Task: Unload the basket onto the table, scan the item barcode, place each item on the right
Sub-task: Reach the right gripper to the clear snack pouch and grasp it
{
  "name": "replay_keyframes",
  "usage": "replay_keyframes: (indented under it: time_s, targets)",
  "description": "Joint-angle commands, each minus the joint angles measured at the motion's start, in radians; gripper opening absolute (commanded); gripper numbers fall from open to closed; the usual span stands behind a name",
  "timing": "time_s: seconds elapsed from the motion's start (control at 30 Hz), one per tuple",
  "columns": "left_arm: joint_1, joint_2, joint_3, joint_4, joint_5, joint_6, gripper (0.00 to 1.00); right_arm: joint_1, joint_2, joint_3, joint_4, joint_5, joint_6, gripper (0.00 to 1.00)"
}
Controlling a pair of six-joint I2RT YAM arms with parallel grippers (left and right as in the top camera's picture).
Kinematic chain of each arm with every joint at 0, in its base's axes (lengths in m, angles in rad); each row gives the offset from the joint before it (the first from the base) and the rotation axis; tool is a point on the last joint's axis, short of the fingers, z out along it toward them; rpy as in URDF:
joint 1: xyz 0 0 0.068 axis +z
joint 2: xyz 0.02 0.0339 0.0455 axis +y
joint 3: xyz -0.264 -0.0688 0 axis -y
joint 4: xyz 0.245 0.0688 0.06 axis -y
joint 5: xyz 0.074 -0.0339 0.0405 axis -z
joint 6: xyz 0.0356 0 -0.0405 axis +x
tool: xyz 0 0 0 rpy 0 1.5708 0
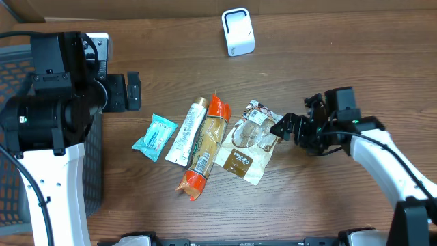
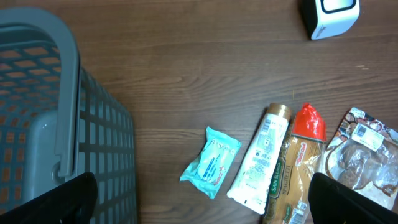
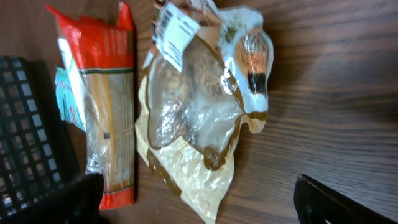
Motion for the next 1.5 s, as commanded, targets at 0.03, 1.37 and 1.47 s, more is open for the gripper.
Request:
replay_keyframes:
  time_s: [0.03,1.37,1.47]
  targets:
    - [0.004,0.009,0.006,0.004,-0.006,0.019,0.99,0.061,0.048,-0.077,0.134,-0.021,0.182,0.98]
    - [0.004,0.009,0.006,0.004,-0.006,0.019,1.00,0.339,0.393,-0.117,0.662,0.131,0.560,0.39]
    - [0.004,0.009,0.006,0.004,-0.006,0.019,1.00,0.313,0.392,-0.104,0.668,0.048,0.475,0.34]
